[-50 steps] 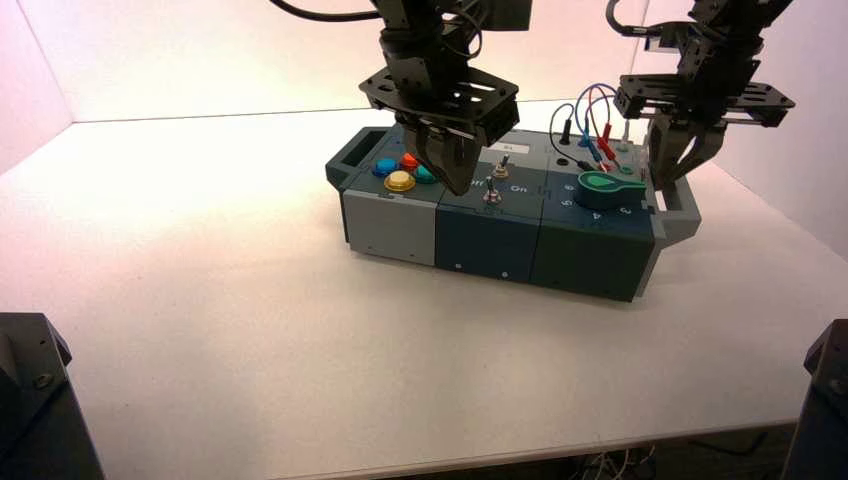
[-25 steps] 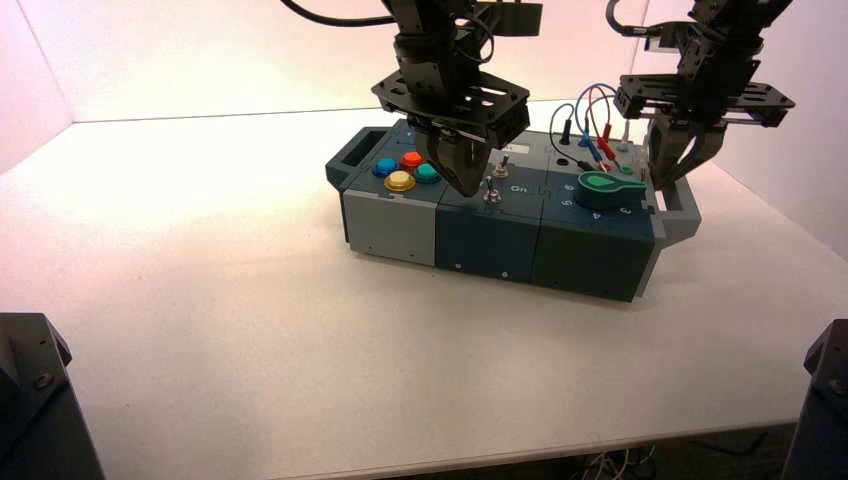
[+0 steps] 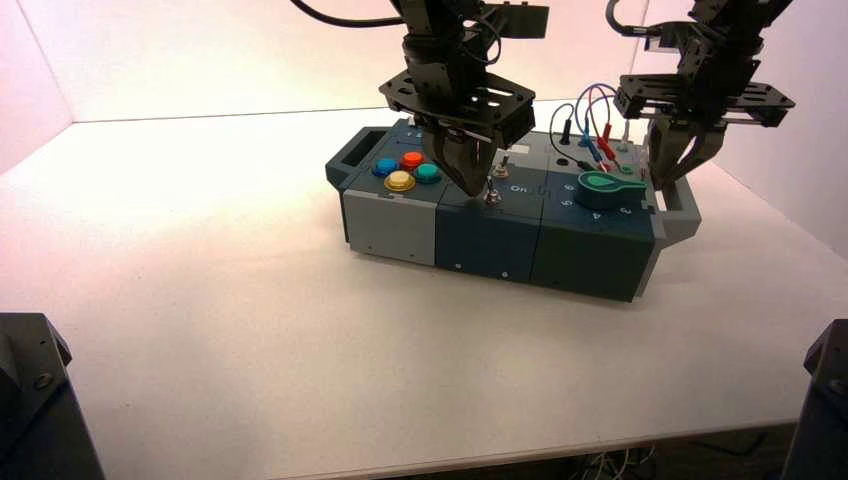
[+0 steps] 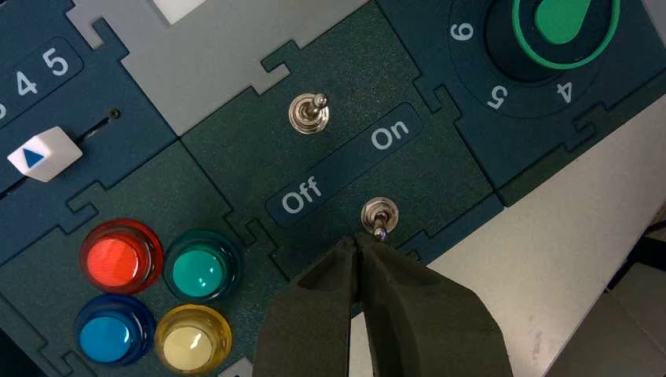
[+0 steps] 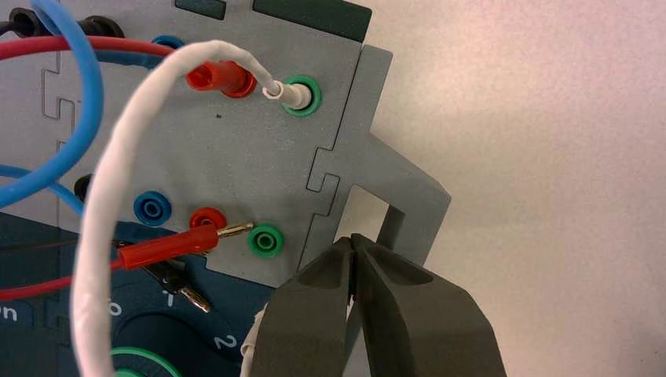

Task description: Flip the bottom switch on with the left gripper.

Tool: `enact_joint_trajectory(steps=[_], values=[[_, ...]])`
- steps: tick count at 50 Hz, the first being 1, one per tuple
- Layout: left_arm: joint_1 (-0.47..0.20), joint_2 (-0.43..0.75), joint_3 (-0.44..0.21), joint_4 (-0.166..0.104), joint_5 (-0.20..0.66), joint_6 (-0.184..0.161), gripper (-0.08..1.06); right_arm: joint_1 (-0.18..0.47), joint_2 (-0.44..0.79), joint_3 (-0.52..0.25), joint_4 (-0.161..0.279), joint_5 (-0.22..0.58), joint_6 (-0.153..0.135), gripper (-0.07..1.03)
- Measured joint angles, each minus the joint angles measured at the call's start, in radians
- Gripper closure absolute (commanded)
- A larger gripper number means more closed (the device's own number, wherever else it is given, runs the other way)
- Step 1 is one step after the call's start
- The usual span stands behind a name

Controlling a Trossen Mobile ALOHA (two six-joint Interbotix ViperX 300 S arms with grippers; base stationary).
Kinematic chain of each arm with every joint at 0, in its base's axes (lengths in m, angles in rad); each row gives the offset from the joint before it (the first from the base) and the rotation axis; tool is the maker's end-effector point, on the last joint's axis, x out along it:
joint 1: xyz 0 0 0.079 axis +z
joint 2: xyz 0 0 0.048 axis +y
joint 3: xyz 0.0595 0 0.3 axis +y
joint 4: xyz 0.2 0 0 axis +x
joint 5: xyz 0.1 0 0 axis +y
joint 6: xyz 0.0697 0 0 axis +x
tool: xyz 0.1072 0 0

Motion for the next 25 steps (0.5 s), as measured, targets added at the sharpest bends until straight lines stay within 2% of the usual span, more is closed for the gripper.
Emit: enact_joint_trajectory(steps=[25], values=[[0.002,0.005,-0.008,0.006,0.003,-0.002,1.01,0.0,0.0,0.0,0.0,-0.002,0.0,0.98]])
